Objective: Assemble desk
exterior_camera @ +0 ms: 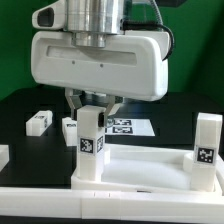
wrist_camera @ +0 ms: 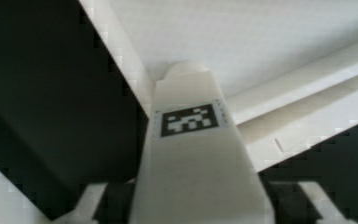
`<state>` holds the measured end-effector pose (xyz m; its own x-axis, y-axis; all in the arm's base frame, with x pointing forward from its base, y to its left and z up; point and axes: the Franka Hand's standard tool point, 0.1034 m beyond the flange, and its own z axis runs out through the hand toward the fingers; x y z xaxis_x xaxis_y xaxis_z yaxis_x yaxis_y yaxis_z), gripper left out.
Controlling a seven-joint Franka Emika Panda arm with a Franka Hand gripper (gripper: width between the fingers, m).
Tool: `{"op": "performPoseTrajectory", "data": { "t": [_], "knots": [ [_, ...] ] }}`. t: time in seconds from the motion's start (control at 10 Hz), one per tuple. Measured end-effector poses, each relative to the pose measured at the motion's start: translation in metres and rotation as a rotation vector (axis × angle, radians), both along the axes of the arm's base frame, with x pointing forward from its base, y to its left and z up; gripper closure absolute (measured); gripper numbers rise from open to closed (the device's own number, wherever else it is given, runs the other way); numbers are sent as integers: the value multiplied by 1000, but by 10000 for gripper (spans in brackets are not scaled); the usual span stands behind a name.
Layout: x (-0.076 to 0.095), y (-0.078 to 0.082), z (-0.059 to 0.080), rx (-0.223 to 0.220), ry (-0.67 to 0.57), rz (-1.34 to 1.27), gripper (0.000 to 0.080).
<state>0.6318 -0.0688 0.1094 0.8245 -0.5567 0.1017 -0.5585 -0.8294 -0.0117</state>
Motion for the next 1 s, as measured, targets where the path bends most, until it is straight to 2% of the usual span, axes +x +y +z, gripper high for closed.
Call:
{"op": "performPoseTrajectory", "data": {
  "t": [0.2, 0.3, 0.5, 0.7, 1.0],
  "knots": [
    [0, 1, 1, 2, -1, -4, 223],
    [-6, 5, 6, 13, -3, -42, 165],
    [-24, 27, 17, 42, -1, -152, 154],
    [-27, 54, 21, 57, -1, -214, 151],
    [-28, 56, 18, 54, 2, -203, 151]
  ]
}}
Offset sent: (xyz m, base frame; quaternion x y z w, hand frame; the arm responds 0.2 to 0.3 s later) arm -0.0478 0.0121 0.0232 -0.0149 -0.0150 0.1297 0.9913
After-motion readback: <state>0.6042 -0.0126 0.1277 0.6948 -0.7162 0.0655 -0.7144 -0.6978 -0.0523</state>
